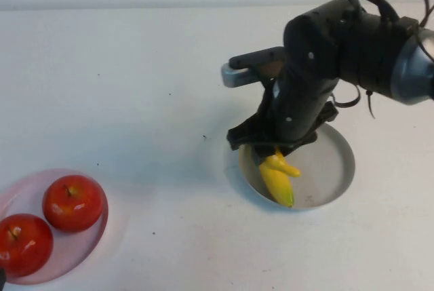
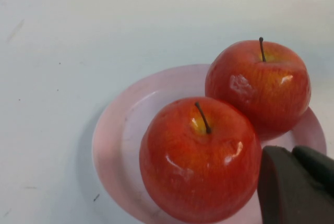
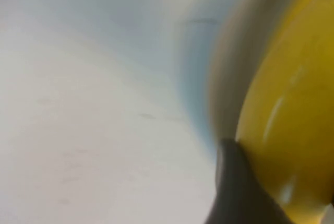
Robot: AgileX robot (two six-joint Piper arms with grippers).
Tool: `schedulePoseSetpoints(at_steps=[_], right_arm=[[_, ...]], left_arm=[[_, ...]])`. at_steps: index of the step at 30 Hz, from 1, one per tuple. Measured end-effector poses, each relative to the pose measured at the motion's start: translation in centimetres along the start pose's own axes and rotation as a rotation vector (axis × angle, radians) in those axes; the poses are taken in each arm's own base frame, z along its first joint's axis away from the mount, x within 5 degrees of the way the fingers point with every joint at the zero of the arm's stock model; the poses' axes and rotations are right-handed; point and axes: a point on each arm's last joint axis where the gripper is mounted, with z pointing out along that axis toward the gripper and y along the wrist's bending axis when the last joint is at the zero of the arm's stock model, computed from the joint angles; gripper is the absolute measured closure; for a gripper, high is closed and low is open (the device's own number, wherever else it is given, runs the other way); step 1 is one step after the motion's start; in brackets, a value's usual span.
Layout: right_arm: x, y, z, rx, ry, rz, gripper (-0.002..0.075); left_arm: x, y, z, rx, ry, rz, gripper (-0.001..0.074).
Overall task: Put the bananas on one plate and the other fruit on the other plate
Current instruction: Put another type of fruit in the right plate
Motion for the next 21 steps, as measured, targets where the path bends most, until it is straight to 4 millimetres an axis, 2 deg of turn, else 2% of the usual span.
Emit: schedulePoseSetpoints(at_steps=[4,10,16,21], right_arm=[[0.3,-3.1,1.0,0.042,0.037,0.079,0.0424],[0.0,-5.0,1.6,0.058,0.049,0.129,0.0424],[1.2,-5.7,3.7,0.068,0.133,0.152,0.0414],[1.6,-5.8,4.1,0.070,0.153,0.154,0.0315]], left_arm=[[0.0,0.0,0.0,0.000,0.000,0.000,0.0731],[0.0,0.0,0.0,0.000,0.000,0.000,0.0731],[0.0,0.0,0.0,0.000,0.000,0.000,0.0731],[0.0,0.0,0.0,0.000,0.000,0.000,0.0731]])
